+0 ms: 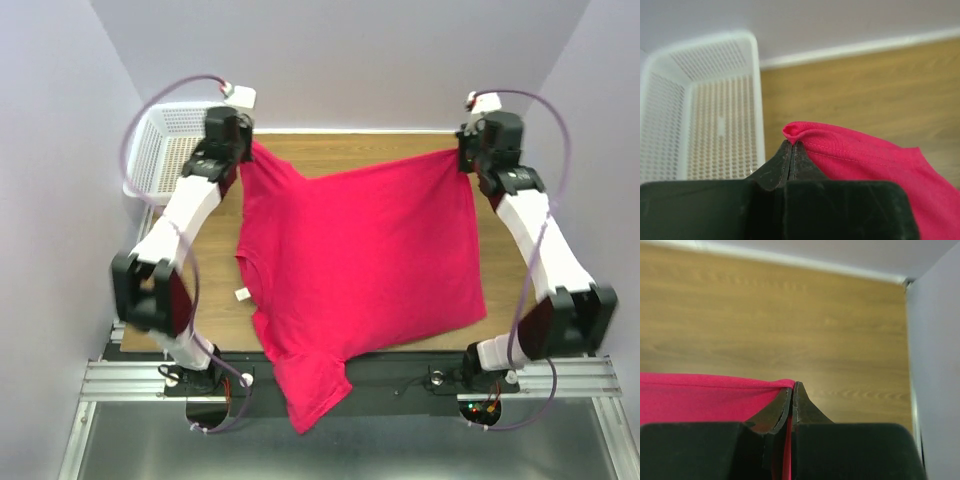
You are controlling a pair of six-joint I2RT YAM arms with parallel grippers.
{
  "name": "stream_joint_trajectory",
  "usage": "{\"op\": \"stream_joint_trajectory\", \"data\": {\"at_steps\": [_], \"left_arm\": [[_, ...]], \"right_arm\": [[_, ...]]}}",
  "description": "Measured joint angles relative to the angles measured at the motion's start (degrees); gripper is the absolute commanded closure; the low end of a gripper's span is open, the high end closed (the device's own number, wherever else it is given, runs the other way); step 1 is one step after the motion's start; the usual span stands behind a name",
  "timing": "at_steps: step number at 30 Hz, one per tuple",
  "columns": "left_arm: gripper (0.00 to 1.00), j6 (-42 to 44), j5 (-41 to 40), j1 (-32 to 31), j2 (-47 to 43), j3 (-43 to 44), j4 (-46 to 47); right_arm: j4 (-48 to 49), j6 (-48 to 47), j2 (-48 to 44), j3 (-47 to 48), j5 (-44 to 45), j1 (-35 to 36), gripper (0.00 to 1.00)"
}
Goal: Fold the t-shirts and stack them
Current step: Flatten the tshirt out
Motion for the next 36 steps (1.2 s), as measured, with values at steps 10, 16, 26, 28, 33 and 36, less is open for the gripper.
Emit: {"op": "stream_joint_trajectory", "data": {"at_steps": [10,16,26,28,33,36], "left_arm": [[1.00,1.75,-1.60,0.00,26.67,4.90,1.77],[1.00,2.14,-1.57,-0.02,27.67,7.82,4.96],[0.99,3.48,-2.73,-0.02,29.55,11.69,6.73],[0.99,3.69,-3.19,0.00,31.39,14.91,6.27],[0.99,3.87,-3.93,0.00,34.51,19.02,6.21],[0.99,4.11,-4.74,-0.02,35.74,19.12,5.75]], "right_arm": [[3.63,-5.62,27.19,-0.61,0.44,0.00,0.99],[4.90,-8.72,34.64,1.16,0.90,0.00,0.99],[6.69,-10.40,37.83,7.17,5.18,0.00,0.99],[7.52,-10.58,39.23,9.79,6.71,0.00,0.99],[9.20,-11.02,41.88,12.63,9.42,-0.04,0.99],[9.29,-11.04,43.19,12.68,10.27,-0.13,0.99]]}}
